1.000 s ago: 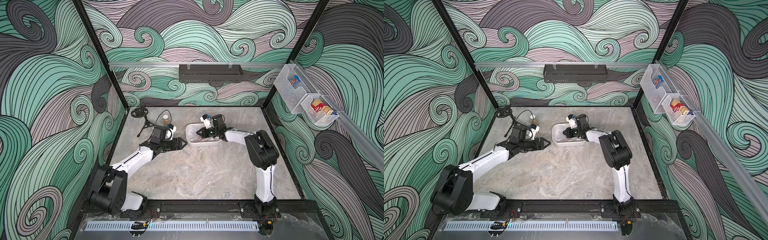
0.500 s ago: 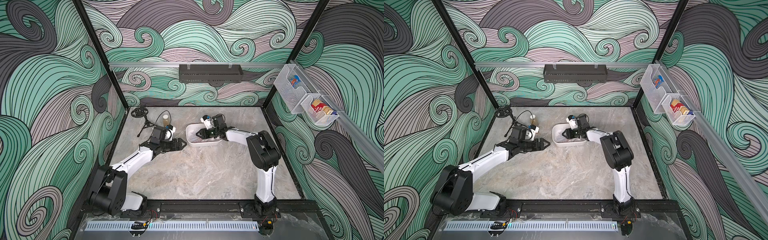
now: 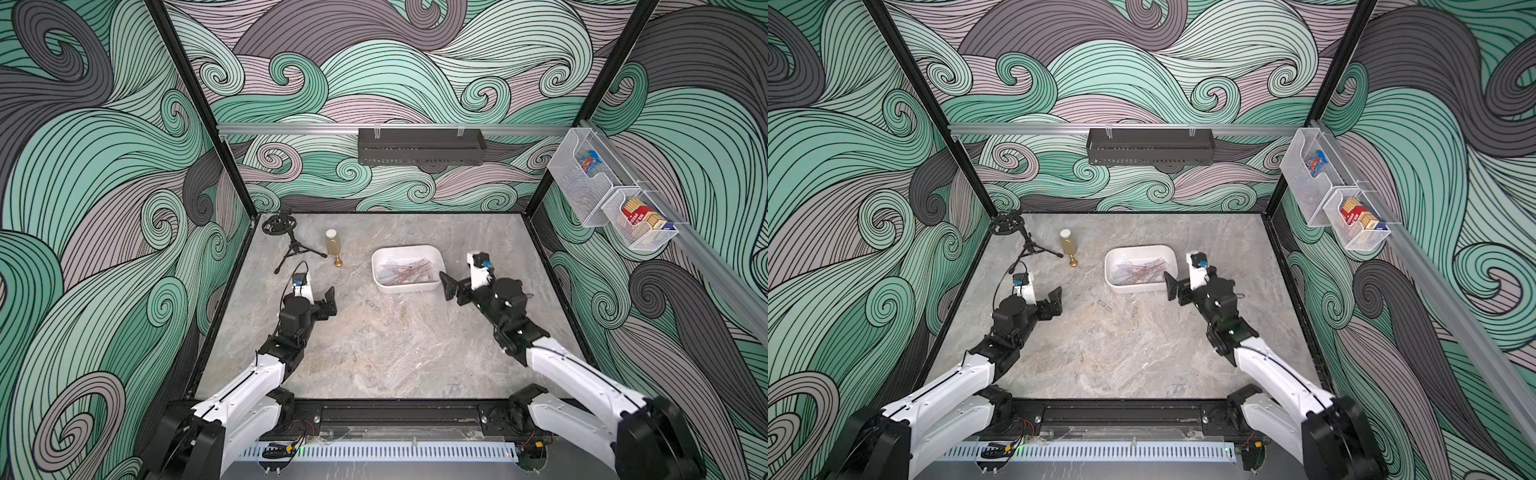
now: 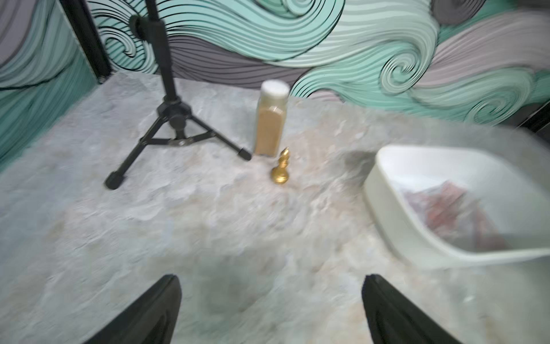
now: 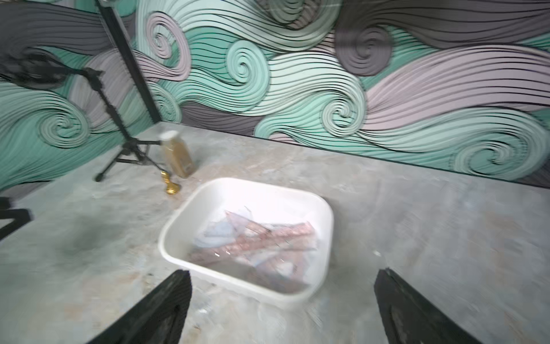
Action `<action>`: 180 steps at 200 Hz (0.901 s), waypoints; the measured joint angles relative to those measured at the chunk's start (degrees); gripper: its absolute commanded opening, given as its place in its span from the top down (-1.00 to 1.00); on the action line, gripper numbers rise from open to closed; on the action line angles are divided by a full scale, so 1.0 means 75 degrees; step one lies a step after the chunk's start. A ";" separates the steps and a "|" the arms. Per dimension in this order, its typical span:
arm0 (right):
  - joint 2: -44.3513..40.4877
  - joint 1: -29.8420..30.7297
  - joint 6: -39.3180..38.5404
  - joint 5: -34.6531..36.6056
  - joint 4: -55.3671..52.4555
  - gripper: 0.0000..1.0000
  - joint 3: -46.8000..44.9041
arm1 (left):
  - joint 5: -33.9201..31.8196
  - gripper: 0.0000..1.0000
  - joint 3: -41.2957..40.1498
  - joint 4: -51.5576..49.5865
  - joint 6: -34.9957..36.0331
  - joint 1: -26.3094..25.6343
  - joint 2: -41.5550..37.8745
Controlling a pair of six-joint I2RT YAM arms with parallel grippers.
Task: Put the scattered rulers into the storage box
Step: Reset both arms
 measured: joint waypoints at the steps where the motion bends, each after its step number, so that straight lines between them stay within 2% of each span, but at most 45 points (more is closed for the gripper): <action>1: -0.0038 -0.0009 -0.0015 0.0073 0.0055 -1.00 -0.0070 | -0.0026 -0.97 -0.0073 0.0079 0.0082 0.0006 0.0047; 15: -0.0548 -0.0393 -0.0277 0.0982 0.1145 -1.00 -0.1434 | -0.0166 -0.97 -0.0417 0.0618 0.0831 0.0201 0.0729; 29: -0.0437 -0.0892 -0.0388 0.1565 0.2398 -1.00 -0.2372 | -0.0160 -0.97 -0.0265 0.1134 0.1329 0.0396 0.1524; 56: 0.1667 -0.1661 -0.0542 0.2480 0.5001 -1.00 -0.2483 | 0.0105 -0.96 0.0102 0.2433 0.1839 0.0694 0.2302; 77: 0.2926 -0.2066 -0.0548 0.2573 0.6347 -1.00 -0.2407 | 0.0516 -0.89 0.0309 0.3293 0.1827 0.1186 0.2675; 90: 0.3902 -0.2457 -0.0449 0.2323 0.7201 -1.00 -0.2285 | 0.0766 -0.87 0.0516 0.3576 0.1693 0.1527 0.2958; 114: 0.4744 -0.2736 -0.0393 0.1830 0.7551 -1.00 -0.1918 | 0.1230 -0.93 0.0714 0.4401 0.1300 0.1999 0.3585; 141: 0.4753 -0.3092 -0.0178 0.1204 0.7108 -1.00 -0.1075 | 0.1527 -0.97 0.0667 0.5065 0.1131 0.2090 0.4494; 180: 0.4709 -0.3142 -0.0076 0.0886 0.7029 -1.00 -0.1122 | 0.1623 -0.97 0.0635 0.5677 0.0985 0.2107 0.4660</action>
